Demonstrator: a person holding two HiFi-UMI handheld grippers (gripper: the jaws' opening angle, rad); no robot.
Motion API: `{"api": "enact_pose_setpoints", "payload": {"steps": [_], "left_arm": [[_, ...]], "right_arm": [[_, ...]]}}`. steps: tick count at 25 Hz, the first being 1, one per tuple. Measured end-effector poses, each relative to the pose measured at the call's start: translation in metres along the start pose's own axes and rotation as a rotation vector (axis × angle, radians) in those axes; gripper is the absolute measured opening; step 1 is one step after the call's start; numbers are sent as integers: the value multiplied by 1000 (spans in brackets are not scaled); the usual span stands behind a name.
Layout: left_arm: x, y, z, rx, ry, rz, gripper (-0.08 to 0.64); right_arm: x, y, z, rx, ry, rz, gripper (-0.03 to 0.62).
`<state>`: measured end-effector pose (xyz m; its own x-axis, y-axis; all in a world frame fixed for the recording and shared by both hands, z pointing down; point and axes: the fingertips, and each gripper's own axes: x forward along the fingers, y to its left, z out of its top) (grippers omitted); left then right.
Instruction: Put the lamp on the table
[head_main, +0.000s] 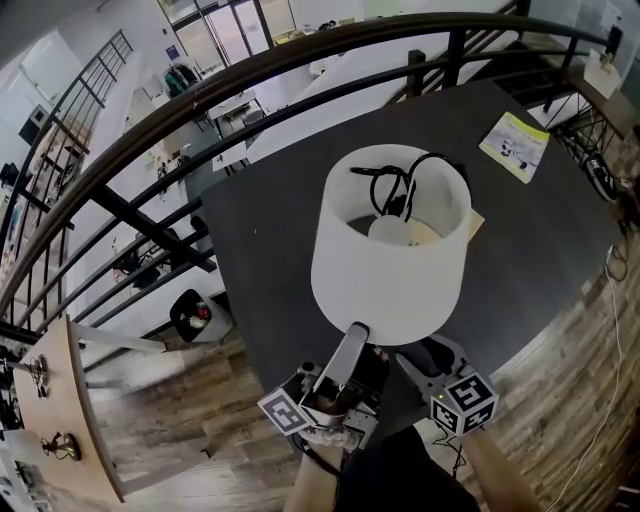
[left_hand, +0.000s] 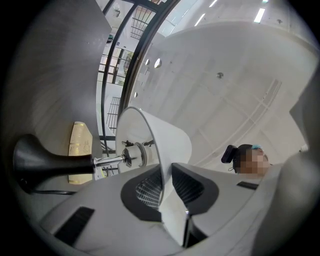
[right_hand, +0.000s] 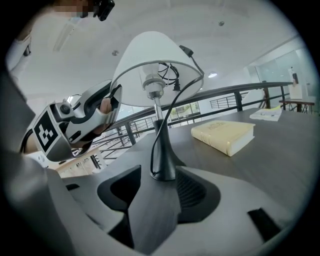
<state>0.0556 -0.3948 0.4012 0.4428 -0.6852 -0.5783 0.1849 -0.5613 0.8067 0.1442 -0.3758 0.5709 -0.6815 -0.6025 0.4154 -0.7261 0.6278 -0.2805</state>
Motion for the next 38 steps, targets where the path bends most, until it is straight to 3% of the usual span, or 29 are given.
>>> {"api": "enact_pose_setpoints", "payload": {"steps": [16, 38], "left_arm": [[-26, -5, -11, 20, -13, -5, 84], [-43, -6, -20, 42, 12, 26, 104]], "right_arm": [[-16, 5, -9, 39, -17, 13, 238], [-28, 23, -17, 22, -19, 14, 238]]}}
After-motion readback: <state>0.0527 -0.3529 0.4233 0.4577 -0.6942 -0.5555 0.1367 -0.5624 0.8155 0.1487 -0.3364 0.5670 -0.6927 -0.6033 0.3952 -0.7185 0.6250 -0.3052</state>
